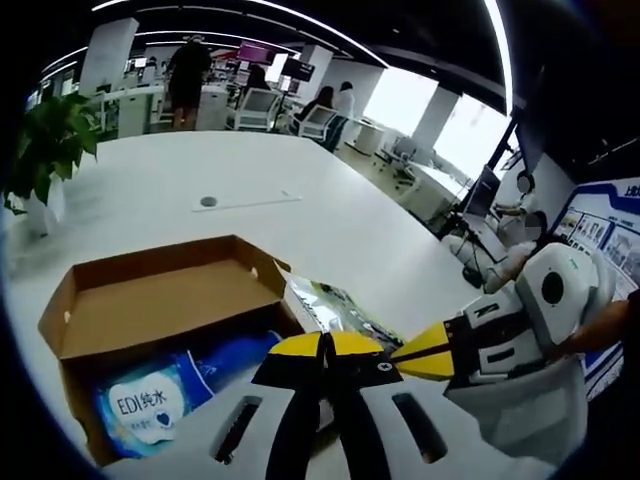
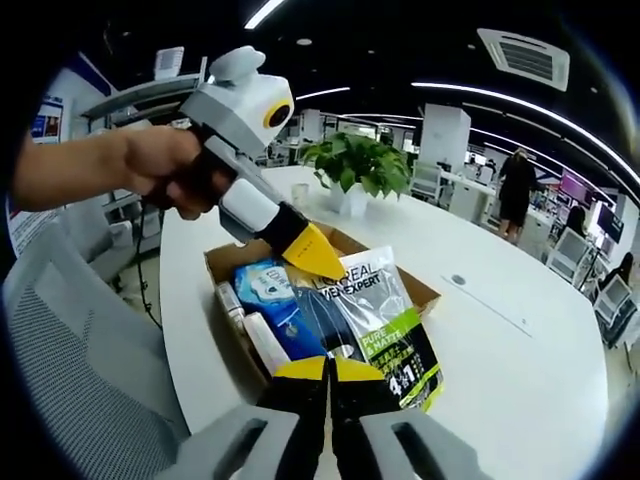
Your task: Operate the shoe box by opening the lid, removing the specified soft item, and placing it in the target area until the item is outside and the box remains undamaged.
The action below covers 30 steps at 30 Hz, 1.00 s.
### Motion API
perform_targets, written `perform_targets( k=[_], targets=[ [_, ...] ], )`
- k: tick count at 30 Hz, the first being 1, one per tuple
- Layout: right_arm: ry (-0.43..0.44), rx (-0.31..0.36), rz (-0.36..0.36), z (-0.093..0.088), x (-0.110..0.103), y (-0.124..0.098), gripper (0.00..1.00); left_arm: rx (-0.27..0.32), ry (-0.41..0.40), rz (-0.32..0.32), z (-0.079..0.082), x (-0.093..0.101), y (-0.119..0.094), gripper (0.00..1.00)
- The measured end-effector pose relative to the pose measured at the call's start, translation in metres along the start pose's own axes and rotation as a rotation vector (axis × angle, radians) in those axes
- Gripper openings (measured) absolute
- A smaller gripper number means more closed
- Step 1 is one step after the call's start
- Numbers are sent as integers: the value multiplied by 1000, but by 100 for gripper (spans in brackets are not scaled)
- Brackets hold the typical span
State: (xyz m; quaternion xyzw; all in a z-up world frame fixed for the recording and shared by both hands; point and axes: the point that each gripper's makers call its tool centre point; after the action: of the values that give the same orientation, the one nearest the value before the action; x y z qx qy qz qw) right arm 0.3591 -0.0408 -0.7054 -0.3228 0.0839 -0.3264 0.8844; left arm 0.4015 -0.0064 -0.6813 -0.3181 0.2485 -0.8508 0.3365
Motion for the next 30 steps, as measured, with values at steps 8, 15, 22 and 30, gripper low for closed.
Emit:
perform_targets(
  k=[8,15,22,30],
  targets=[
    [-2,-32,-14,-20,16,3,0,-21,12,9,-4,4,23,0],
    [5,-56,-25,-34,28,6,0,-57,46,16,-5,5,42,0],
    [17,-76,-37,-47,39,8,0,-97,84,19,-7,5,59,0],
    [21,-101,-44,-62,49,14,0,-137,99,21,-15,3,74,0]
  ],
)
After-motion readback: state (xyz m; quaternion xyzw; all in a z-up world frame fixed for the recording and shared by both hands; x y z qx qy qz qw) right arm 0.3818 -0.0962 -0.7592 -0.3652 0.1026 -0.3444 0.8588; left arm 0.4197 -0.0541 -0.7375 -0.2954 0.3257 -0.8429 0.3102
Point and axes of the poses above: the point that each gripper's makers call its tool centre point, and the gripper's own axes: y roughly forward along the fingers, x roughly to its right, z roughly out of its top, and after that the axes turned 5 degrees about -x, right-handed
